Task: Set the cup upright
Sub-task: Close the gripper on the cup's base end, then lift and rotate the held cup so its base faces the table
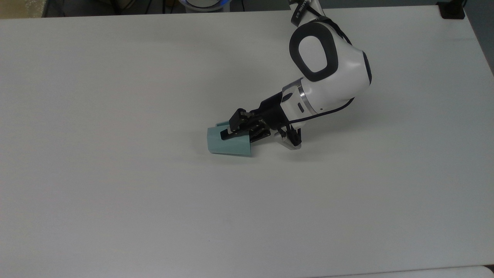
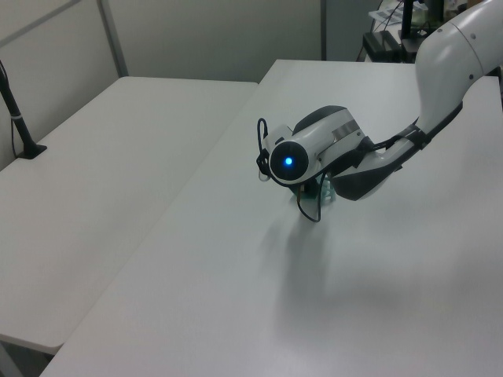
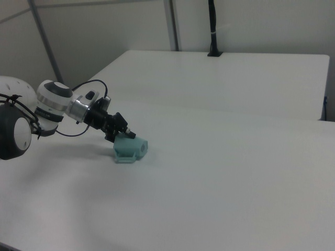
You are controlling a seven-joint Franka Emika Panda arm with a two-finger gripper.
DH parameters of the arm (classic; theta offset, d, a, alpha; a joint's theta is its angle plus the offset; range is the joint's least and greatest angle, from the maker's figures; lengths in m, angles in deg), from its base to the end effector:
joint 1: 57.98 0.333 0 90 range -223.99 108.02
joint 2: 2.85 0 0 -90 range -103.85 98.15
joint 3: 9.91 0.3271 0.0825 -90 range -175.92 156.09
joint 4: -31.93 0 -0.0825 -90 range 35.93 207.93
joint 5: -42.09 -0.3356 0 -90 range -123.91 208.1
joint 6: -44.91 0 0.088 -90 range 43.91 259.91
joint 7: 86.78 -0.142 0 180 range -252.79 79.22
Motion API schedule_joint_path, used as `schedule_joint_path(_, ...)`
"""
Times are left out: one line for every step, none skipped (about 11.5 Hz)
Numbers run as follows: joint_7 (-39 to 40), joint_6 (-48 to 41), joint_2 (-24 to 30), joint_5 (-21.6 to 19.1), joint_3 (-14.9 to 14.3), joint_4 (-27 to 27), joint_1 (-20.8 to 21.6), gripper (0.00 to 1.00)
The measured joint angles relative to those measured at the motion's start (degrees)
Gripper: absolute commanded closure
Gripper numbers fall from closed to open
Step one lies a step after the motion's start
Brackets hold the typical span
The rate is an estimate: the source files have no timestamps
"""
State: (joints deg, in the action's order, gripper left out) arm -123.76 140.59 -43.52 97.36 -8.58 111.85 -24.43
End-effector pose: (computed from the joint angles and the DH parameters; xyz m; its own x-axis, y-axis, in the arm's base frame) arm 0.6016 0.2825 0.3093 0.9476 0.3144 0.0557 0.1296 -0.5381 0.8328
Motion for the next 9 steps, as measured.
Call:
schedule_joint_path(0.0,-0.25,0.08,-0.01,0.0,-0.02,0.0,1.0)
schedule_joint_path(-0.18,-0.34,0.37,-0.68,0.01,-0.13,-0.02,1.0)
schedule_joint_path(-0.46,-0.3,1.08,-2.2,0.02,-0.27,-0.04,1.0)
schedule_joint_path(-0.49,-0.29,2.38,-4.25,0.03,-0.35,-0.06,1.0)
schedule_joint_path(-0.49,-0.29,3.81,-5.74,0.03,-0.33,-0.13,1.0)
schedule_joint_path(-0.48,-0.29,5.01,-7.44,0.03,-0.32,-0.35,1.0)
schedule_joint_path(-0.49,-0.29,6.11,-9.39,-0.01,-0.32,-0.78,1.0)
schedule_joint_path(-0.48,-0.29,7.39,-11.35,-0.03,-0.33,-1.63,1.0)
schedule_joint_path(-0.35,-0.29,8.84,-13.46,-0.05,-0.35,-2.76,1.0)
